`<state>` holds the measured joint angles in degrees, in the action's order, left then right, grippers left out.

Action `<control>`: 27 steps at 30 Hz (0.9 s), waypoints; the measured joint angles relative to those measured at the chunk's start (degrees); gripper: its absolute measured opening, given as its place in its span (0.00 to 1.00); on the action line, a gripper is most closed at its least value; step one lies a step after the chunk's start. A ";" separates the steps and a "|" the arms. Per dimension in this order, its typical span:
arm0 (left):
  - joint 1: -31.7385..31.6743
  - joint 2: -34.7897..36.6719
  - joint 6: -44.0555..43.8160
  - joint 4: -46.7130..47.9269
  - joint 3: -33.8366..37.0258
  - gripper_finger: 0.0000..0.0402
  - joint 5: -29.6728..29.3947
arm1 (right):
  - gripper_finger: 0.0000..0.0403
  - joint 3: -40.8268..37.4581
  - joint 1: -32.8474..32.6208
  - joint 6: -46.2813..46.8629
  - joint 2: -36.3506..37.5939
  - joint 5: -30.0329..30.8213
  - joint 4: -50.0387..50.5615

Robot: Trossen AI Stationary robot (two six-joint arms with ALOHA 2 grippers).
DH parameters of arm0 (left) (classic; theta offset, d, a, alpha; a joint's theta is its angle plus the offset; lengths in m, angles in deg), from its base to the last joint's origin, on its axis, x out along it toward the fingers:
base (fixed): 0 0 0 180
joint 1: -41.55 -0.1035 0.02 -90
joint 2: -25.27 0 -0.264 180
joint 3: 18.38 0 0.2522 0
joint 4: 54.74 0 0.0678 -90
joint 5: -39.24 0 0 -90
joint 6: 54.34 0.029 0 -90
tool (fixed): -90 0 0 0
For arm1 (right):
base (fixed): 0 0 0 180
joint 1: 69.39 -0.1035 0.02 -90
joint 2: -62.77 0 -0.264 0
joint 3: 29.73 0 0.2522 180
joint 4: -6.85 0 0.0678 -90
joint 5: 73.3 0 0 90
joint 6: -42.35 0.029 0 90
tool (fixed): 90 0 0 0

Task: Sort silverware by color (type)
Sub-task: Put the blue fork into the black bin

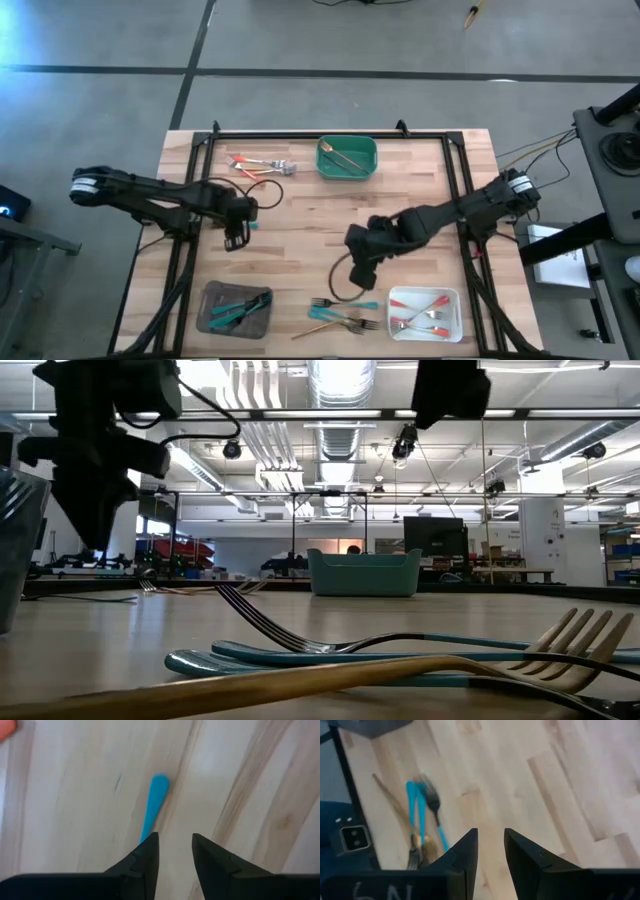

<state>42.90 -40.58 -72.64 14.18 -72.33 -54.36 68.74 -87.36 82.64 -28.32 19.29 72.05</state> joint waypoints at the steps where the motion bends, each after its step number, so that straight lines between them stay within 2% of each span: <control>1: 0.00 -0.57 -0.52 -0.92 -0.09 0.25 0.00 | 0.21 0.00 0.55 -0.45 0.00 0.02 0.04; 4: -0.05 -3.08 -1.15 -2.67 0.14 0.25 0.02 | 0.21 0.00 1.51 -1.32 0.00 -0.02 0.04; 11: -1.09 -12.62 3.26 -6.58 -0.17 0.25 -0.20 | 0.21 0.00 2.92 -2.91 -0.02 -0.02 0.02; 17: -2.72 -20.15 2.66 -7.11 -0.25 0.25 -3.10 | 0.20 0.00 2.85 -3.07 -0.04 -0.07 0.02; 21: -3.29 -22.14 2.62 -6.91 -0.58 0.25 -2.94 | 0.21 0.00 2.87 -3.68 -0.07 -0.07 0.06; 27: -3.63 -20.94 2.86 -7.51 -0.39 0.25 -2.87 | 0.20 0.00 2.87 -5.67 -0.07 -0.27 0.10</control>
<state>39.27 -61.52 -69.77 6.67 -72.72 -57.22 68.74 -84.49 76.97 -28.39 19.01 72.15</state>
